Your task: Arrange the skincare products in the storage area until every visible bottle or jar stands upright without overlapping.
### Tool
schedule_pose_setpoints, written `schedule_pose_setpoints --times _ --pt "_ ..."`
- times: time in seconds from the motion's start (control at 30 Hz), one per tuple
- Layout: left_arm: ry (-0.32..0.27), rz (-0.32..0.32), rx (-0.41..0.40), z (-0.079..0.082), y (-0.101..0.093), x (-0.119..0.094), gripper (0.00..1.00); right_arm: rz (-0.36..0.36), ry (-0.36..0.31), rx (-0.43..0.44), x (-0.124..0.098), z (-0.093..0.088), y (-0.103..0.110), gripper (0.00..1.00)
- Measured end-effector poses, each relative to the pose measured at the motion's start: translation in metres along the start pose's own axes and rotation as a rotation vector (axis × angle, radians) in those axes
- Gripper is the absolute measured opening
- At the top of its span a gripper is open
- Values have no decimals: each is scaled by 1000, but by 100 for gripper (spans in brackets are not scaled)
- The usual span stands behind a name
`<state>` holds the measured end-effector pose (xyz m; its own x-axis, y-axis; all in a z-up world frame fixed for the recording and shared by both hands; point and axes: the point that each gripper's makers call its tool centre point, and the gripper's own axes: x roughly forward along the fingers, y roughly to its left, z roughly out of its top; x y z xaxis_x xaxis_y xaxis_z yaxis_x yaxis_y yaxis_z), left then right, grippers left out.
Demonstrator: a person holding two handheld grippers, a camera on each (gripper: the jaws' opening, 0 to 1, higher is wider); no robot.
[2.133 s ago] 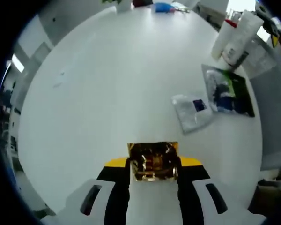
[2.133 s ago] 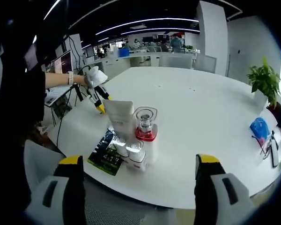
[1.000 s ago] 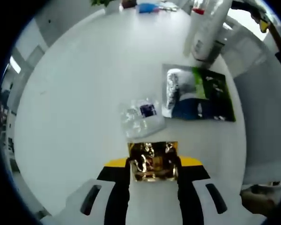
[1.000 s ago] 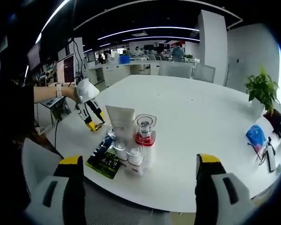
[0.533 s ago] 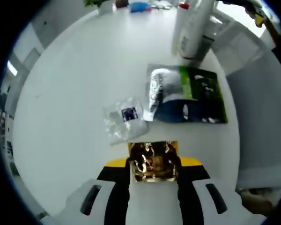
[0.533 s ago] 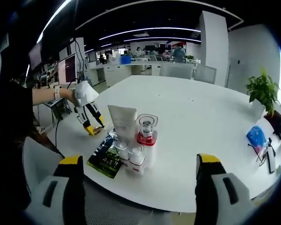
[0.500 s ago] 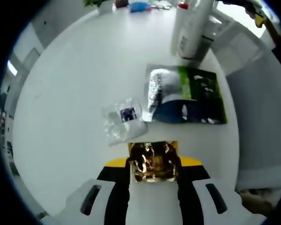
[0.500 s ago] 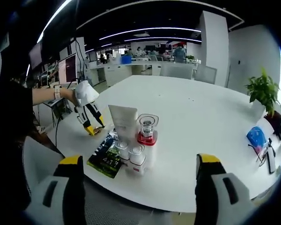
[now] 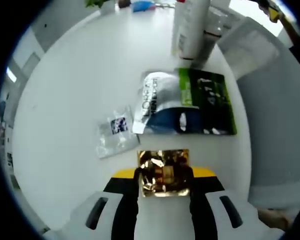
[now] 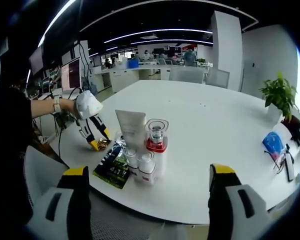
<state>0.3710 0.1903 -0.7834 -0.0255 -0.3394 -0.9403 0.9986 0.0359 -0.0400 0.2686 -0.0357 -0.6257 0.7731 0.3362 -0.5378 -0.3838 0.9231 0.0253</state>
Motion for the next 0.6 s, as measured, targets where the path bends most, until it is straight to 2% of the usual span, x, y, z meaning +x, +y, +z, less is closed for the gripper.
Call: schedule_pose_setpoints --times 0.33,0.4,0.6 --pt "-25 25 6 11 -3 5 36 -8 2 1 -2 -1 -1 100" --pt "-17 28 34 11 -2 6 36 -7 5 -1 -2 -2 -1 100" --pt "-25 45 13 11 -1 5 36 -4 6 -2 -2 -2 1 100"
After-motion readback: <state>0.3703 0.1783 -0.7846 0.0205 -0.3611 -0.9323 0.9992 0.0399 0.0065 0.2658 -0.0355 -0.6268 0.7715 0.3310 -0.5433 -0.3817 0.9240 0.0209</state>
